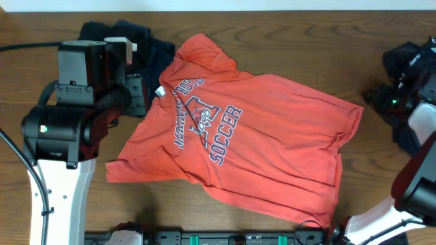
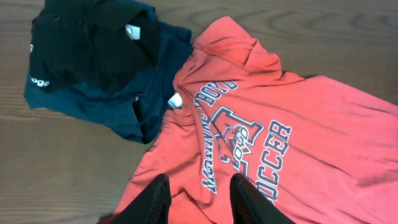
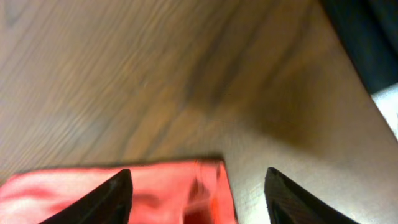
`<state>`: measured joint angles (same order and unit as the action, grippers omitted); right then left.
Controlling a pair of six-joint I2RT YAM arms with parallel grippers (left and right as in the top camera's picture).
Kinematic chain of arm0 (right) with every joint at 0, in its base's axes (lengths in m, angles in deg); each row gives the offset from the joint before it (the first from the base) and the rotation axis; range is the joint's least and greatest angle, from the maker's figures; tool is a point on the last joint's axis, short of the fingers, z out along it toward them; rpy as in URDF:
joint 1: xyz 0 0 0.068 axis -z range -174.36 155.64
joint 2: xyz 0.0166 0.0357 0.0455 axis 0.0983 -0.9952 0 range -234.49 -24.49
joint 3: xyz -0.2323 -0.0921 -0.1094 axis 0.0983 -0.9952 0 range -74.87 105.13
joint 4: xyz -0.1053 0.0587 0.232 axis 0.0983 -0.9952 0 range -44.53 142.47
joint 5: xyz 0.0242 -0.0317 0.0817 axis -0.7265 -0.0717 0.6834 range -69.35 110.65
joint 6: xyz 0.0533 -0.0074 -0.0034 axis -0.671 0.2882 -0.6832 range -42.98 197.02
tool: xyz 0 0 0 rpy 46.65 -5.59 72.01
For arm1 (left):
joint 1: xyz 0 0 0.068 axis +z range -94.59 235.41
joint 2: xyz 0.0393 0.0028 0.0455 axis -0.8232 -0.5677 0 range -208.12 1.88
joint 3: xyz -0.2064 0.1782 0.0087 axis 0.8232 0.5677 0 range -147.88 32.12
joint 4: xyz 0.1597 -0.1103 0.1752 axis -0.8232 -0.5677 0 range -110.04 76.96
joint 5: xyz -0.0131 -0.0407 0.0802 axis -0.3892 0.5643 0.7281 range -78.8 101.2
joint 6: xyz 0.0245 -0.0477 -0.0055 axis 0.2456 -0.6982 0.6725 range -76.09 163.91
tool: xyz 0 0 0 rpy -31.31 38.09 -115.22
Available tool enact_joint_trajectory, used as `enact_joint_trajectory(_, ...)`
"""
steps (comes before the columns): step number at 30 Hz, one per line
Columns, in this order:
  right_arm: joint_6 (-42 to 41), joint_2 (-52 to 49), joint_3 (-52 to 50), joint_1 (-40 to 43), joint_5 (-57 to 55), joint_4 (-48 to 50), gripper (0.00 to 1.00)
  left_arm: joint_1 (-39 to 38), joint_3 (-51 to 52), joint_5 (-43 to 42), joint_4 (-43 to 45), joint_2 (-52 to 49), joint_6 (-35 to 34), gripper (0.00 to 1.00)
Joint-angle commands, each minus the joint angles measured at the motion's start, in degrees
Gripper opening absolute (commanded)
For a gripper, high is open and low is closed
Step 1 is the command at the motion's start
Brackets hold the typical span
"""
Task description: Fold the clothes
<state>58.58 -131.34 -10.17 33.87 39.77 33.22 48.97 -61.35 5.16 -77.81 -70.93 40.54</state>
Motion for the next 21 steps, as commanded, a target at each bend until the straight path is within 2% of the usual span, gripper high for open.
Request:
enact_joint_trajectory(1, 0.92, -2.58, 0.04, -1.31, -5.20, 3.30, 0.69, 0.09, -0.31, -0.85, -0.70, -0.28, -0.35, 0.34)
enact_joint_trajectory(5, -1.09, -5.14, 0.04, -2.08, -4.22, 2.95, 0.66, 0.09, -0.31, -0.85, -0.79, -0.28, -0.37, 0.34)
enact_joint_trajectory(14, -0.98, -6.62, 0.04, -3.13, -1.11, -6.45, 0.48, 0.09, -0.31, -0.85, -0.81, -0.28, -0.35, 0.34)
enact_joint_trajectory(18, -0.98, -6.62, 0.04, -3.10, -1.16, -8.35, 0.34, 0.09, -0.31, -0.85, -0.76, -0.28, -0.35, 0.35)
enact_joint_trajectory(21, -1.01, -6.51, 0.15, -3.06, -1.09, -7.98, 0.08, 0.09, -0.28, -0.85, -0.76, -0.28, -0.35, 0.35)
